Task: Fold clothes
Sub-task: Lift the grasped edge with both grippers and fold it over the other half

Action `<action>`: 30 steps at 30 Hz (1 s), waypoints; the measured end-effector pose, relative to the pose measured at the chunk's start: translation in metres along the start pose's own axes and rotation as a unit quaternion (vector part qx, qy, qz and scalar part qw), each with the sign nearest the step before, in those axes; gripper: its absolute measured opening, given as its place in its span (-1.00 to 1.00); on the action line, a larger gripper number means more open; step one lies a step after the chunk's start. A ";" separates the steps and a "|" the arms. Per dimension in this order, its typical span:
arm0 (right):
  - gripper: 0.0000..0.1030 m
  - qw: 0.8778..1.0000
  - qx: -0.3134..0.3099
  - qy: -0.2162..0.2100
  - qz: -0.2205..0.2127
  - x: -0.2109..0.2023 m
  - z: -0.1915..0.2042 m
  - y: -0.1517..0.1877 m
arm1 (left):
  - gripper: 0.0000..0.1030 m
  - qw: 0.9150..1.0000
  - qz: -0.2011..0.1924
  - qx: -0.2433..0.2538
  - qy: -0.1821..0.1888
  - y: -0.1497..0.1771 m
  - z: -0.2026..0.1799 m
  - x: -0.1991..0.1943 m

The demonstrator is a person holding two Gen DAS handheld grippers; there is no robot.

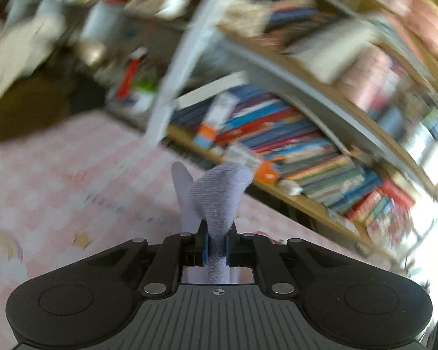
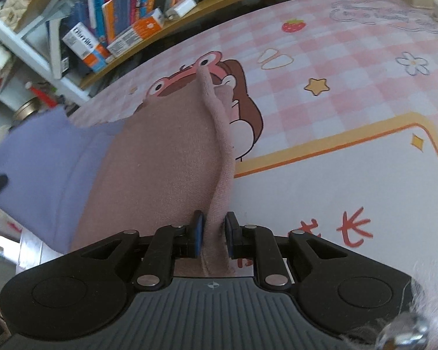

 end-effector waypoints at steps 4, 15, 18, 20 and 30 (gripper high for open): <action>-0.70 0.999 -0.023 -0.019 0.010 0.002 -0.002 -0.004 | -0.83 0.993 -0.006 0.114 -0.022 0.020 -0.067 -0.003; -0.70 0.996 -0.036 -0.075 0.030 0.005 -0.015 -0.010 | -0.62 0.874 0.134 0.447 -0.137 0.155 -0.157 0.083; -0.70 0.995 -0.040 -0.083 0.034 0.005 -0.017 -0.011 | -0.59 0.865 0.128 0.464 -0.143 0.158 -0.156 0.084; -0.56 0.996 -0.040 -0.079 0.034 0.000 -0.019 -0.014 | -0.50 0.866 0.128 0.462 -0.139 0.157 -0.155 0.081; -0.20 0.991 -0.080 -0.102 -0.033 -0.035 -0.002 -0.068 | -0.04 0.969 0.091 0.228 -0.011 0.089 -0.122 0.004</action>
Point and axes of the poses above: each gripper's, at about its wrist camera, not at the fingertips, and x roughly the way its jaws point, z to its left, y to its underside, the point moved 8 cm from there along x, roughly the way its jaws point, and after that the axes turned 14 degrees about z, right-handed, at the moved point
